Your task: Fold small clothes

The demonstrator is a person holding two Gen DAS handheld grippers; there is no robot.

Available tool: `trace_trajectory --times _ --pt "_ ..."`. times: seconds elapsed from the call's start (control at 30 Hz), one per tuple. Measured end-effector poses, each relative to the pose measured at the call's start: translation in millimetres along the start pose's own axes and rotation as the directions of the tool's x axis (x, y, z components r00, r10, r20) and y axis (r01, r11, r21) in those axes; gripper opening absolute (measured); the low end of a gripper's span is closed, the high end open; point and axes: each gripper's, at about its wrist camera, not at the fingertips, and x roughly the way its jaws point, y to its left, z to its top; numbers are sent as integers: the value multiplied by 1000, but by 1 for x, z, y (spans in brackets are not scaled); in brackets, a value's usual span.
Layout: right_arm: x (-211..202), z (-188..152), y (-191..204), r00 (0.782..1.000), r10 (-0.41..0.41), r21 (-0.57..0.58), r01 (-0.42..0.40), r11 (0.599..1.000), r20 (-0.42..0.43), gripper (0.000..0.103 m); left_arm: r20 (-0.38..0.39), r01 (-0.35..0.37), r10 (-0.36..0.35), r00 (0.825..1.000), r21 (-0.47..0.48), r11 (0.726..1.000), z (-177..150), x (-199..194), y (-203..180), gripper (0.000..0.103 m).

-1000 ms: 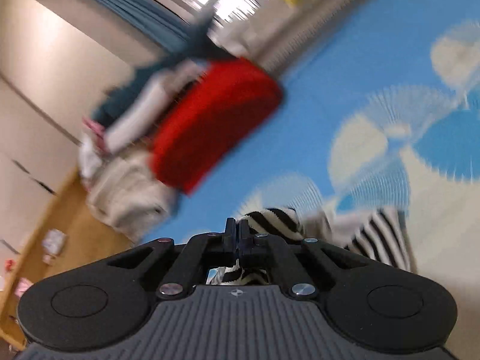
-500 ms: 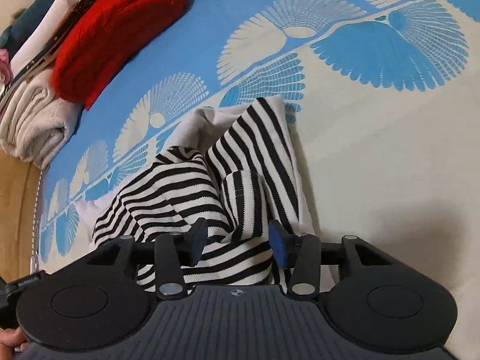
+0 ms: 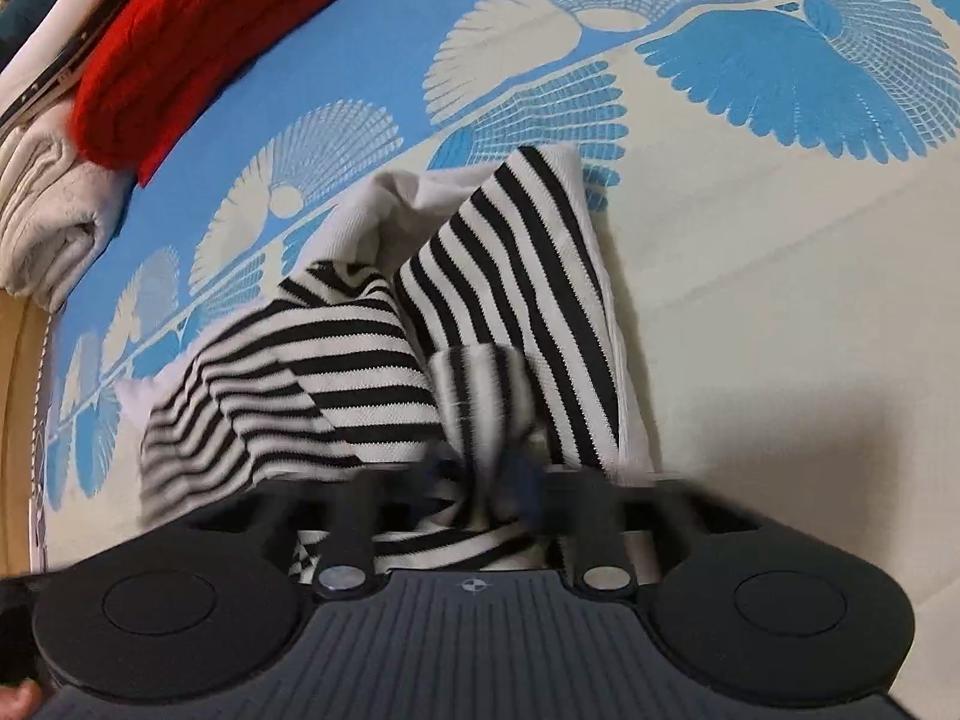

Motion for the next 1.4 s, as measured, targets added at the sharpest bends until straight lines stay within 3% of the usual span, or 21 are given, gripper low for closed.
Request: trace_trajectory --times 0.1,0.17,0.23,0.27,0.3,0.37,0.4,0.43,0.5,0.57,0.63,0.8,0.83,0.87,0.9,1.07,1.17,1.23,1.27,1.3,1.4 --pt "-16 1 -4 982 185 89 -188 978 34 1 158 -11 -5 987 102 995 12 -31 -5 5" --pt "-22 0 -13 930 366 221 -367 904 46 1 198 31 -45 979 73 997 20 -44 5 5" --pt "-22 -3 -22 897 440 303 -430 851 38 1 189 37 -41 981 26 999 25 -43 17 6" --pt "-19 -4 -27 906 423 320 -403 858 8 1 152 35 -35 988 2 999 26 -38 23 7" --pt "-15 -4 -28 936 348 307 -319 897 -43 4 61 29 -27 998 -30 999 26 -25 31 9" --pt "-12 -4 -26 996 40 162 -26 987 -86 11 -104 -2 -3 995 -47 999 22 -2 41 15" --pt "-15 -5 -24 996 -82 101 86 991 -43 11 -120 -19 10 993 -75 997 20 3 47 16" --pt "-19 -3 -22 992 -124 70 124 990 6 14 -104 -24 14 995 -102 994 19 0 52 19" --pt "-29 2 -18 998 -40 73 36 997 57 27 -73 -15 7 997 -112 994 23 -5 52 41" --pt "-37 4 -10 994 36 54 -41 998 100 40 -39 -8 3 999 -123 992 27 -9 51 50" --pt "-33 0 2 994 53 9 -55 998 99 48 -33 -14 10 999 -142 990 29 -8 52 51" --pt "4 -10 15 999 10 -26 -11 1000 -42 48 -99 -35 16 995 -193 981 22 11 55 49" --pt "11 -10 18 998 -5 -43 2 999 -57 43 -98 -38 19 995 -193 980 20 12 57 48" --pt "14 -12 19 998 -9 -54 6 999 -59 33 -89 -35 18 996 -192 981 20 12 57 32" --pt "14 -12 19 999 -1 -50 -2 999 -53 0 -73 -29 16 997 -190 981 20 10 57 12" --pt "-23 -2 9 974 173 60 -183 981 143 1 15 -21 23 1000 -93 995 25 -6 49 7" --pt "-3 -2 -11 999 49 117 -51 992 23 1 -101 -111 99 990 -117 987 19 17 64 9" --pt "14 -9 -22 997 -6 126 15 992 -73 0 -111 -114 99 989 -139 984 20 18 70 14" --pt "12 -10 -19 998 -18 113 25 993 -63 1 -74 -92 83 994 -138 986 23 10 67 14" --pt "5 -10 -10 999 -42 71 44 997 -34 10 -25 -61 58 998 -130 990 27 0 62 15" --pt "-28 -17 25 979 -71 -107 93 990 193 26 101 26 -24 995 -23 999 33 -25 42 17"
